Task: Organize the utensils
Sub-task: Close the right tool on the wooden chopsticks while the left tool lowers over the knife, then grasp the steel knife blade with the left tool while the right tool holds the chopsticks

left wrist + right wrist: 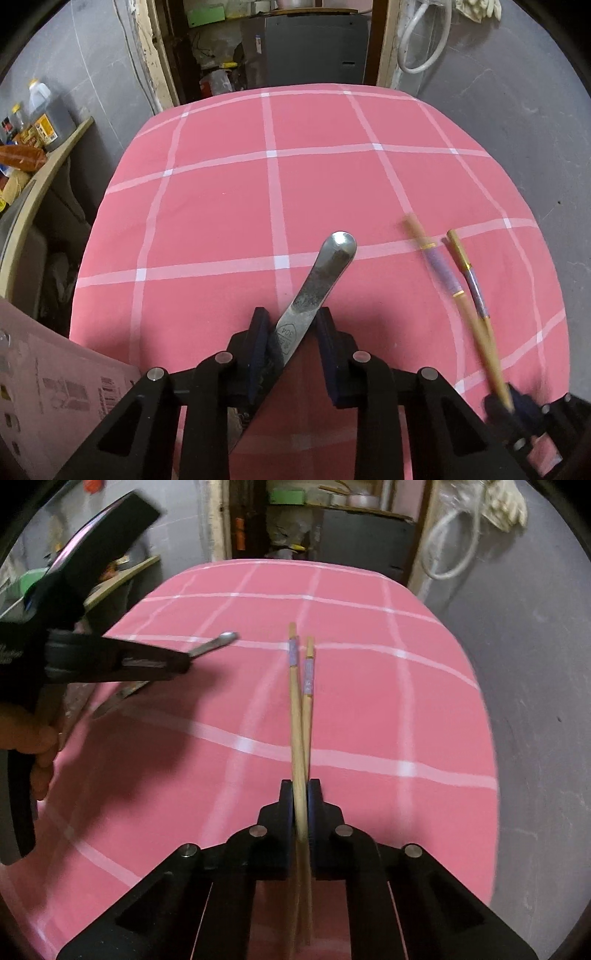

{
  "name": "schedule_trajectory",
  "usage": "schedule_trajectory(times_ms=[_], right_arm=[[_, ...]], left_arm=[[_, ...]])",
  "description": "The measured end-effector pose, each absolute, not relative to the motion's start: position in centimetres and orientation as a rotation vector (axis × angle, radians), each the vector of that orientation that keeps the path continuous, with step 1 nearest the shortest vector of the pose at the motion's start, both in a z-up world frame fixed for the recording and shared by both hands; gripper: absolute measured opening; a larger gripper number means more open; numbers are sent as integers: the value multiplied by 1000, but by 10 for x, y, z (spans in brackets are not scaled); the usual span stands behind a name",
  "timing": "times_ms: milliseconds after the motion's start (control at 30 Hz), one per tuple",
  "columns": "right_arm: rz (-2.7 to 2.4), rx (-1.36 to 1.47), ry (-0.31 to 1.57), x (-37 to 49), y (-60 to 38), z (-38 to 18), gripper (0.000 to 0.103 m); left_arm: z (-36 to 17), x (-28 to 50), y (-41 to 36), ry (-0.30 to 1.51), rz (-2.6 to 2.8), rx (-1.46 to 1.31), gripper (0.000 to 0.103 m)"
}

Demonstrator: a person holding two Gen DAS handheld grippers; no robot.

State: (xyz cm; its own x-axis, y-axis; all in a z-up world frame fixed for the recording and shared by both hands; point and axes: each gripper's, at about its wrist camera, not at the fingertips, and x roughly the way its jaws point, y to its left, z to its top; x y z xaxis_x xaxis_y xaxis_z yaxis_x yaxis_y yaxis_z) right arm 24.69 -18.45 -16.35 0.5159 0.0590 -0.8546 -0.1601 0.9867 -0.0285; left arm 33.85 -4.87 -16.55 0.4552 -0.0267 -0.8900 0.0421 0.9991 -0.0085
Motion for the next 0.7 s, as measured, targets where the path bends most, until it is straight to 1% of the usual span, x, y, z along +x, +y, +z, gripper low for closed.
schedule_trajectory(times_ms=[233, 267, 300, 333, 367, 433, 500, 567, 633, 667, 700], right_arm=[[116, 51, 1070, 229, -232, -156, 5], [118, 71, 1081, 226, -239, -156, 5], [127, 95, 1092, 221, -245, -156, 5], [142, 126, 1106, 216, -252, -156, 5], [153, 154, 1120, 214, -258, -156, 5], [176, 197, 1144, 198, -264, -161, 5], [198, 231, 1161, 189, -268, -161, 5], [221, 243, 1170, 184, -269, -161, 6], [241, 265, 1168, 184, -273, -161, 8], [251, 272, 1168, 195, -282, -163, 12], [262, 276, 1161, 196, -282, -161, 20]], left_arm=[[-161, 337, -61, 1163, -96, -15, 24], [-159, 334, -66, 1177, -108, -21, 20], [-156, 331, -71, 1188, -125, -34, 13], [-156, 328, -75, 1211, -153, -65, 2], [-159, 324, -78, 1259, -172, -96, 0], [-155, 313, -88, 1249, -156, -73, 0], [-157, 305, -90, 1286, -186, -135, 0], [-154, 296, -87, 1288, -213, -188, 0], [-146, 284, -85, 1237, -267, -208, 0], [-142, 279, -85, 1205, -275, -185, 3], [-136, 275, -85, 1167, -289, -150, 3]])
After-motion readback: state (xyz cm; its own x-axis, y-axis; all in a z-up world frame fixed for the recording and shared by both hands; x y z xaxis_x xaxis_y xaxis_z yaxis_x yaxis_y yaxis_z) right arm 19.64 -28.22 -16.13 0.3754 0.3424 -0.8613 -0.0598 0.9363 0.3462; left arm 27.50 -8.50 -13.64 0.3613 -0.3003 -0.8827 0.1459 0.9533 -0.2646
